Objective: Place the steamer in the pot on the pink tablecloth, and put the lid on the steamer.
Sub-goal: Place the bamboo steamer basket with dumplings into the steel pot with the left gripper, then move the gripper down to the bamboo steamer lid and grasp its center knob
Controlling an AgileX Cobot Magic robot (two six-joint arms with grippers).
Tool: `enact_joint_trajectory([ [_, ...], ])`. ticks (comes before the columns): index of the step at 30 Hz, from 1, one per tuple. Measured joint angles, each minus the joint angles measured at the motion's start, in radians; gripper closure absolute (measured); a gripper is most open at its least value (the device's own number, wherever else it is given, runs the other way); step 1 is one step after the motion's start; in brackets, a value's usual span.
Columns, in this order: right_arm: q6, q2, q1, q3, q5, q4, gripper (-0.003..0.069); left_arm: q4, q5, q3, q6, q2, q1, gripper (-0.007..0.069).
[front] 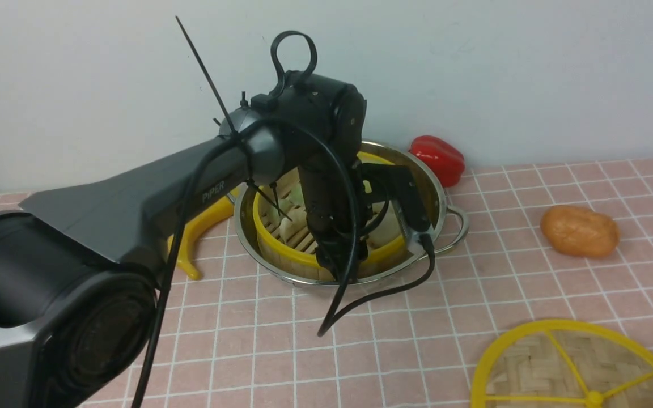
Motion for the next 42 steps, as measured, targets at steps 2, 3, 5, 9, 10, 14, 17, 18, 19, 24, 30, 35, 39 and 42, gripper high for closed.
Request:
enact_joint_trajectory([
  [2,0.000,0.000,0.000,0.000,0.000,0.000,0.0419,0.005,0.001,-0.011,-0.017,0.000,0.000,0.0147],
  [3,0.000,0.000,0.000,0.000,0.000,0.000,0.0419,0.020,0.002,-0.046,-0.050,-0.010,0.000,0.0109],
  [5,0.000,0.000,0.000,0.000,0.000,0.000,0.0419,0.055,0.002,-0.102,-0.118,-0.039,0.000,0.0090],
  [9,0.000,0.000,0.000,0.000,0.000,0.000,0.0419,0.126,-0.001,-0.212,-0.247,-0.126,0.002,0.0130],
  [10,0.000,0.000,0.000,0.000,0.000,0.000,0.0419,0.139,-0.003,-0.230,-0.271,-0.149,0.005,0.0162],
  [14,0.000,0.000,0.000,0.000,0.000,0.000,0.0419,0.198,-0.003,-0.263,-0.349,-0.262,0.026,0.0340],
  [17,0.000,0.000,0.000,0.000,0.000,0.000,0.0419,0.230,-0.003,-0.263,-0.431,-0.377,0.060,0.0550],
  [18,0.000,0.000,0.000,0.000,0.000,0.000,0.0419,0.232,-0.003,-0.263,-0.483,-0.427,0.080,0.0613],
  [19,0.000,0.000,0.000,0.000,0.000,0.000,0.0419,0.235,-0.002,-0.264,-0.527,-0.462,0.092,0.0633],
  [24,0.000,0.000,0.000,0.000,0.000,0.000,0.0419,0.261,-0.002,-0.267,-0.700,-0.584,0.121,0.0648],
  [30,0.000,0.000,0.000,0.000,0.000,0.000,0.0419,0.307,0.001,-0.269,-0.734,-0.651,0.122,0.0641],
  [35,0.000,0.000,0.000,0.000,0.000,0.000,0.0419,0.322,0.005,-0.263,-0.727,-0.652,0.122,0.0633],
  [39,0.000,0.000,0.000,0.000,0.000,0.000,0.0419,0.312,0.003,-0.200,-0.728,-0.672,0.122,0.0624],
  [42,0.000,0.000,0.000,0.000,0.000,0.000,0.0419,0.282,-0.111,0.072,-0.731,-0.804,0.134,0.0623],
])
